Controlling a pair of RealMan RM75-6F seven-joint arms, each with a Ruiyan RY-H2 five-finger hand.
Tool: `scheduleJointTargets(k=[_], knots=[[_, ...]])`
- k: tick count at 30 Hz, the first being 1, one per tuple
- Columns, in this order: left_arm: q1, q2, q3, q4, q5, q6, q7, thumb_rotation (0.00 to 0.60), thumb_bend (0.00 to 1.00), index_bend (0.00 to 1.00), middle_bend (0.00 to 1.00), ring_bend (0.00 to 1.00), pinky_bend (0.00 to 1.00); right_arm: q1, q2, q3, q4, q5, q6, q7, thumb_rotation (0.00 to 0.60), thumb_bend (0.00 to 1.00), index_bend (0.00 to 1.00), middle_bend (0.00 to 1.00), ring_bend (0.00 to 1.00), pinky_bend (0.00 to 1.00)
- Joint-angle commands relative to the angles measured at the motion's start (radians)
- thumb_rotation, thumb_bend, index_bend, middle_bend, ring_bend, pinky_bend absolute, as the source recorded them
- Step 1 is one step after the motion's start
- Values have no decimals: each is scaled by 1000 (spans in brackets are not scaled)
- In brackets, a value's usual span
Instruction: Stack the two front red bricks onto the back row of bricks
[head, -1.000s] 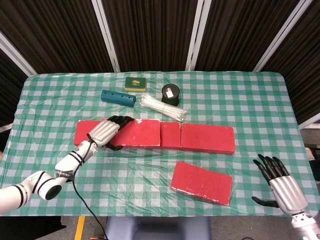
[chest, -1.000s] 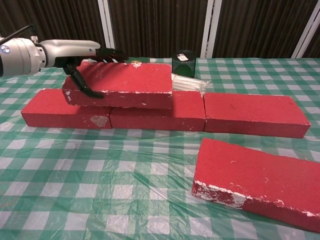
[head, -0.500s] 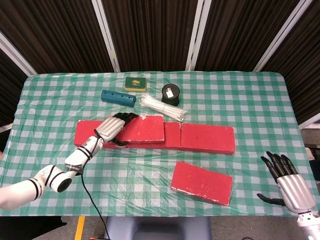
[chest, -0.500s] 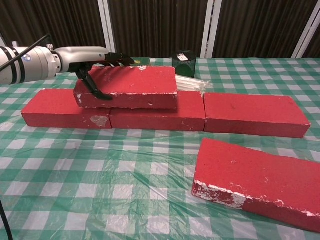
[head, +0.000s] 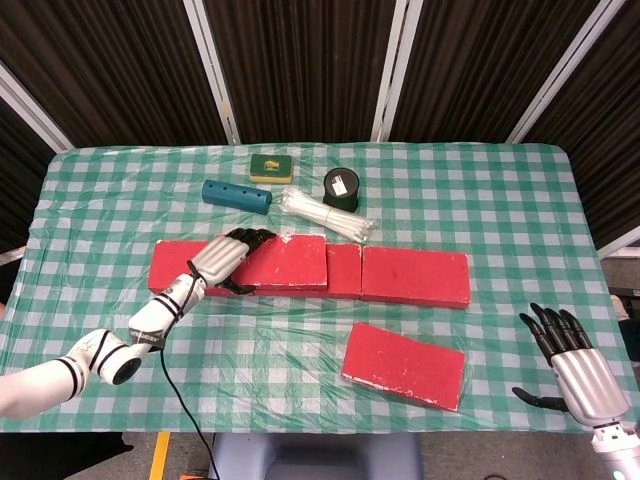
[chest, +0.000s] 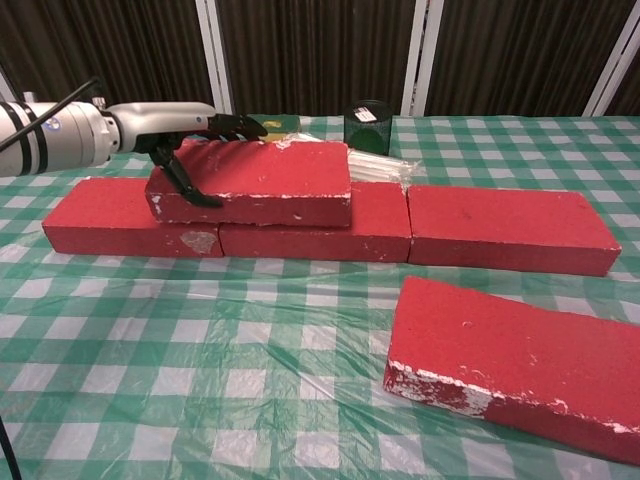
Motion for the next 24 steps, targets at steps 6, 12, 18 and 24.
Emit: scheduleJointTargets(k=[6, 12, 18, 24], knots=[[2, -5, 6, 11, 9, 5, -9, 600, 279, 0, 82, 246, 295, 2, -2, 1, -1, 2, -6, -3, 533, 143, 0, 0, 0, 0], [4, 1, 7, 6, 7, 4, -12, 600, 279, 0, 56, 53, 278, 1, -2, 1, -3, 1, -5, -5, 533, 142, 0, 0, 0, 0], [1, 8, 10, 4, -1, -16, -13, 600, 278, 0, 0, 0, 238, 0, -1, 1, -5, 3, -5, -10, 532, 142, 0, 0, 0, 0], [-2, 11, 12, 5, -8, -33, -16, 600, 278, 0, 0, 0, 211, 1, -4, 2, -8, 5, -11, -19, 533, 142, 0, 0, 0, 0]])
